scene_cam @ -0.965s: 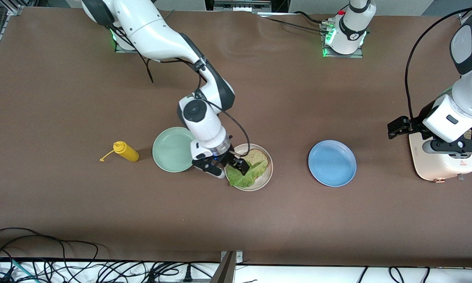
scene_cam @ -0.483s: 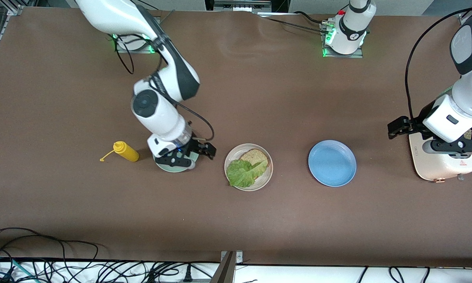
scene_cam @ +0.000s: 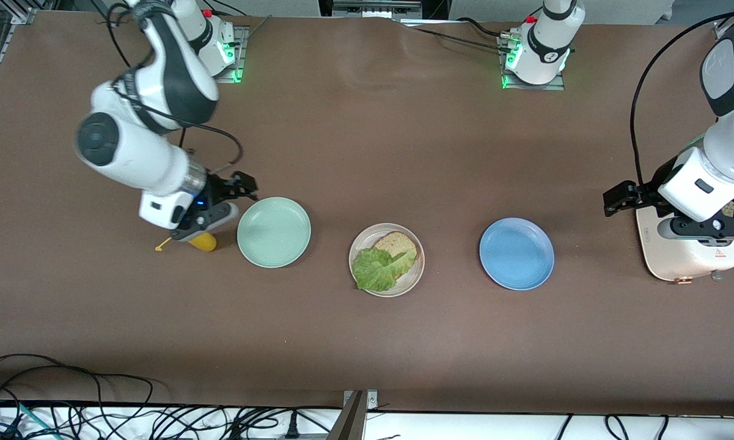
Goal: Make sandwich on beige plate with both arms
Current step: 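Move the right gripper to the yellow bottle while the left gripper reaches the toaster, then grasp the yellow bottle with the right gripper while the left gripper grasps bread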
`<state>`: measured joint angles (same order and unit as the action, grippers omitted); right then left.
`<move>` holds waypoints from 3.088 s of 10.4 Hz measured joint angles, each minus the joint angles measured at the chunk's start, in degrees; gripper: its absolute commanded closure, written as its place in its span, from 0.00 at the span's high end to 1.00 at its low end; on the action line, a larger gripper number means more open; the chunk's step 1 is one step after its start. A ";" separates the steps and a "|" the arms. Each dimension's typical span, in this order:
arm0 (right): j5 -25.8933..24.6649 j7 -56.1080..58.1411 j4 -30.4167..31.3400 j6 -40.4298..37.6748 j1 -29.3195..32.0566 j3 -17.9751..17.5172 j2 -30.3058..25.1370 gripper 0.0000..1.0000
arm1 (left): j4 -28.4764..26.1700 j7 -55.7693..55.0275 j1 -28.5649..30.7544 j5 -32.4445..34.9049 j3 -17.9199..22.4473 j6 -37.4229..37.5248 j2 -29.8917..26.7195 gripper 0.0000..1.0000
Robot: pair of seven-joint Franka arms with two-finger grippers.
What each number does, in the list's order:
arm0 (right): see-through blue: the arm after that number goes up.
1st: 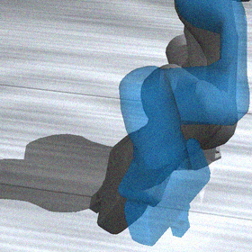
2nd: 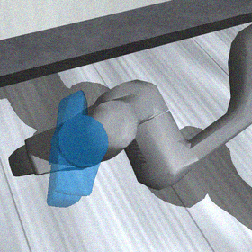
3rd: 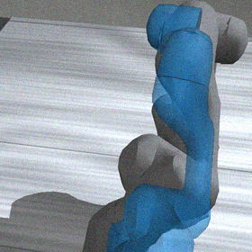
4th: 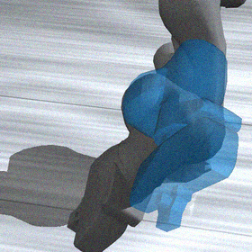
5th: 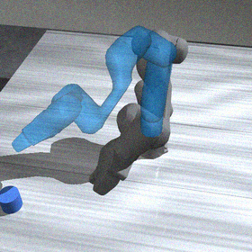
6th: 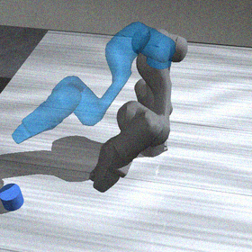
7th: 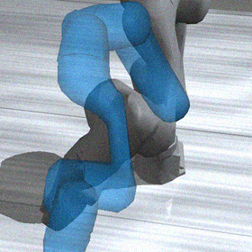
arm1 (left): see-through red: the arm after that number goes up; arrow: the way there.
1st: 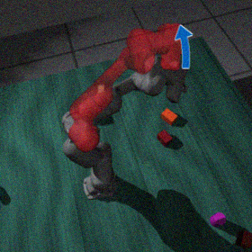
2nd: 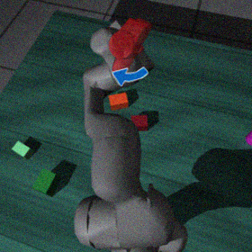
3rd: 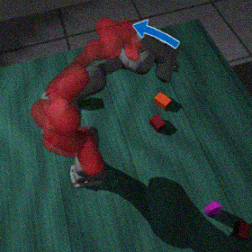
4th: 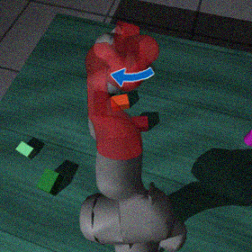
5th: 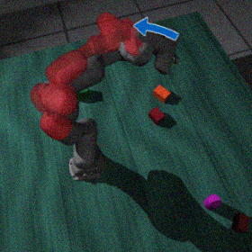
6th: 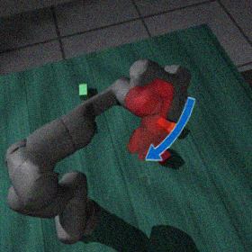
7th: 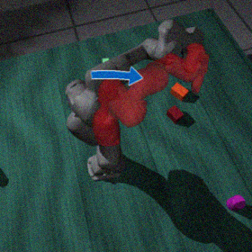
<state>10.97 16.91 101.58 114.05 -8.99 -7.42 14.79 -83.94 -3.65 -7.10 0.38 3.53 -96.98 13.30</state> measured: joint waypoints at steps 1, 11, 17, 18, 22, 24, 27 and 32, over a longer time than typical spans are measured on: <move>0.00 6.57 0.07 -2.15 2.56 -0.03 -0.90 1.00 | 0.00 0.00 0.01 0.00 0.03 0.00 0.02 1.00; 19.79 80.72 -0.07 -11.52 15.54 14.30 6.31 1.00 | 0.16 1.95 7.55 0.56 1.04 -1.87 2.57 1.00; 32.45 101.14 -7.87 -15.52 18.98 14.41 22.88 1.00 | 0.04 17.25 20.30 3.57 1.26 -1.81 5.09 1.00; 35.17 104.40 -8.03 -15.76 18.97 14.39 24.66 1.00 | 0.01 19.50 22.85 3.58 1.29 -1.84 6.56 1.00; 42.35 113.94 -8.16 -16.00 18.61 13.92 31.24 1.00 | 0.01 22.76 28.47 5.45 1.31 -1.99 12.36 1.00; 43.73 114.21 -8.25 -15.93 18.07 12.60 31.62 1.00 | -0.03 22.82 28.89 5.52 1.25 -3.26 13.90 1.00; 45.02 114.20 -8.35 -13.48 16.25 11.52 31.83 0.67 | -0.09 22.82 29.01 5.52 1.18 -5.60 16.74 0.51; 45.13 115.77 -8.49 -8.31 15.31 10.26 32.03 0.00 | -0.04 23.03 29.14 5.55 1.16 -6.21 17.71 0.00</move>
<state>56.10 132.68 93.09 105.74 6.31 2.84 46.83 -83.98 19.38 22.05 5.93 4.68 -103.19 31.01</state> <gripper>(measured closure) 0.564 0.683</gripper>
